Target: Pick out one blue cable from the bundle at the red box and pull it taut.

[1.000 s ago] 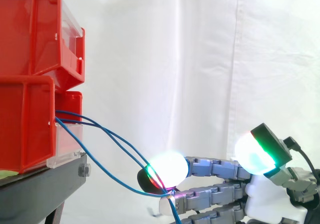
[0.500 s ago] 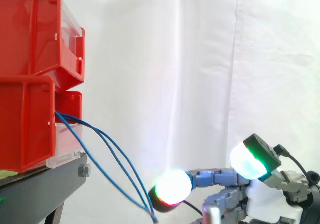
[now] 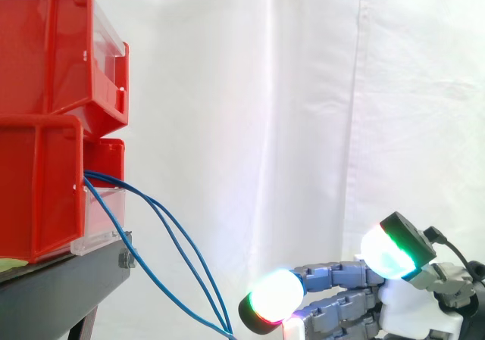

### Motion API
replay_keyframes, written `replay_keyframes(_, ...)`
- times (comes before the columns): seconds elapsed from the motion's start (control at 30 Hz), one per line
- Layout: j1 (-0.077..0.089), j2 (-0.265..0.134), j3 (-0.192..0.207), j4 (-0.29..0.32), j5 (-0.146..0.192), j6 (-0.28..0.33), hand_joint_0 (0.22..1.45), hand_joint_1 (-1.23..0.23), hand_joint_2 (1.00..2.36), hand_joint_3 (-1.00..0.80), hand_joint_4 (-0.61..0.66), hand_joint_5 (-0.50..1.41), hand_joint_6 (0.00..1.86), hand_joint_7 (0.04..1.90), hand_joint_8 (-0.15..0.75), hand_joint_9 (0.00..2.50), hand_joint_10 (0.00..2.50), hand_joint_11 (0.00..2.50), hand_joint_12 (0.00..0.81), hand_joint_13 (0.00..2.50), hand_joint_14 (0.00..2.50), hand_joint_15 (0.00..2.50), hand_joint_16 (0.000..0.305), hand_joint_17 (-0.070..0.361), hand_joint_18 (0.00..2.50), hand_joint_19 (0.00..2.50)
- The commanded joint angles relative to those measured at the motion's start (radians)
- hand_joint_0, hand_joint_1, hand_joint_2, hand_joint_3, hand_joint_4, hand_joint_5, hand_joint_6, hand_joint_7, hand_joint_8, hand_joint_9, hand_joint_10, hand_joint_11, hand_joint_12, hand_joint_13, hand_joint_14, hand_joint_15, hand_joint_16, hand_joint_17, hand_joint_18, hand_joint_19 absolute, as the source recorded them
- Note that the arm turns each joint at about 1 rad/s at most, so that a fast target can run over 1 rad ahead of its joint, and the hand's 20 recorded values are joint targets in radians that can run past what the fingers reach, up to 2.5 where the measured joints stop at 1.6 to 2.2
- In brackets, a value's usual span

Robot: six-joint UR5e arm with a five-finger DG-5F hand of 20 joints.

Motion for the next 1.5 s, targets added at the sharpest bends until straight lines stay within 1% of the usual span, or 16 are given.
replay_keyframes(0.0, -0.005, 0.006, 0.0, 0.0, -0.016, -0.001, 0.5, -0.6, 1.0, -0.5, 0.19, -0.21, 0.5, 0.62, 0.246, 0.57, 0.01, 0.21, 0.451, 0.34, 0.01, 0.15, 0.067, 0.15, 0.39, 0.55)
replay_keyframes(0.17, -0.009, 0.028, 0.0, -0.009, -0.01, -0.004, 0.5, -0.61, 1.0, -0.5, 0.18, -0.21, 0.5, 0.6, 0.234, 0.43, 0.0, 0.03, 0.41, 0.17, 0.0, 0.05, 0.061, 0.138, 0.22, 0.44)
replay_keyframes(0.2, -0.009, 0.036, 0.005, -0.014, 0.003, -0.006, 0.5, -0.61, 1.0, -0.5, 0.18, -0.21, 0.5, 0.6, 0.233, 0.43, 0.0, 0.02, 0.409, 0.17, 0.0, 0.05, 0.061, 0.137, 0.21, 0.43)
replay_keyframes(0.3, -0.003, 0.034, 0.032, -0.043, 0.069, -0.007, 0.5, -0.61, 1.0, -0.5, 0.18, -0.21, 0.5, 0.6, 0.232, 0.4, 0.0, 0.0, 0.402, 0.15, 0.0, 0.04, 0.061, 0.137, 0.19, 0.43)
replay_keyframes(0.33, 0.001, 0.034, 0.038, -0.06, 0.112, -0.01, 0.5, -0.61, 1.0, -0.5, 0.18, -0.21, 0.5, 0.6, 0.232, 0.4, 0.0, 0.0, 0.402, 0.14, 0.0, 0.04, 0.061, 0.136, 0.18, 0.42)
replay_keyframes(0.4, 0.008, 0.034, 0.043, -0.08, 0.161, -0.024, 0.5, -0.61, 1.0, -0.5, 0.18, -0.21, 0.5, 0.61, 0.232, 0.4, 0.0, 0.01, 0.402, 0.14, 0.0, 0.04, 0.06, 0.136, 0.18, 0.42)
replay_keyframes(0.43, 0.014, 0.034, 0.041, -0.1, 0.208, -0.045, 0.5, -0.61, 1.0, -0.5, 0.18, -0.21, 0.5, 0.61, 0.232, 0.41, 0.0, 0.02, 0.402, 0.14, 0.0, 0.05, 0.06, 0.136, 0.17, 0.44)
replay_keyframes(0.5, 0.023, 0.034, 0.043, -0.107, 0.25, -0.082, 0.5, -0.61, 1.0, -0.5, 0.19, -0.21, 0.5, 0.61, 0.232, 0.42, 0.0, 0.03, 0.4, 0.15, 0.0, 0.04, 0.06, 0.135, 0.18, 0.43)
replay_keyframes(0.57, 0.034, 0.031, 0.043, -0.107, 0.273, -0.107, 0.51, -0.62, 1.0, -0.5, 0.19, -0.21, 0.5, 0.62, 0.234, 0.45, 0.0, 0.05, 0.397, 0.16, 0.0, 0.04, 0.059, 0.133, 0.19, 0.44)
replay_keyframes(0.8, 0.067, 0.016, 0.043, -0.101, 0.285, -0.191, 0.53, -0.63, 1.0, -0.5, 0.21, -0.2, 0.5, 0.64, 0.236, 0.52, 0.0, 0.09, 0.394, 0.23, 0.0, 0.06, 0.058, 0.13, 0.25, 0.44)
replay_keyframes(0.83, 0.077, 0.0, 0.043, -0.083, 0.29, -0.214, 0.53, -0.62, 1.0, -0.5, 0.21, -0.19, 0.5, 0.64, 0.239, 0.53, 0.0, 0.09, 0.394, 0.24, 0.0, 0.07, 0.057, 0.129, 0.26, 0.45)
replay_keyframes(0.97, 0.093, -0.023, 0.043, -0.037, 0.291, -0.236, 0.54, -0.62, 1.0, -0.5, 0.22, -0.19, 0.5, 0.64, 0.243, 0.56, 0.0, 0.12, 0.395, 0.27, 0.0, 0.08, 0.057, 0.128, 0.29, 0.46)
replay_keyframes(1.13, 0.11, -0.081, 0.06, 0.035, 0.302, -0.231, 0.54, -0.62, 1.0, -0.5, 0.23, -0.19, 0.5, 0.65, 0.248, 0.59, 0.01, 0.14, 0.396, 0.31, 0.0, 0.1, 0.057, 0.129, 0.32, 0.47)
replay_keyframes(1.17, 0.11, -0.081, 0.06, 0.035, 0.302, -0.231, 0.54, -0.62, 1.0, -0.5, 0.23, -0.19, 0.5, 0.65, 0.252, 0.6, 0.01, 0.15, 0.396, 0.31, 0.0, 0.1, 0.057, 0.129, 0.33, 0.47)
replay_keyframes(1.27, 0.117, -0.13, 0.109, 0.077, 0.305, -0.202, 0.54, -0.62, 1.0, -0.5, 0.23, -0.18, 0.5, 0.65, 0.255, 0.63, 0.01, 0.17, 0.396, 0.33, 0.0, 0.11, 0.057, 0.128, 0.34, 0.48)
replay_keyframes(1.47, 0.124, -0.133, 0.117, 0.083, 0.3, -0.182, 0.55, -0.62, 1.0, -0.5, 0.24, -0.18, 0.5, 0.66, 0.257, 0.67, 0.01, 0.19, 0.393, 0.37, 0.0, 0.11, 0.056, 0.126, 0.37, 0.47)
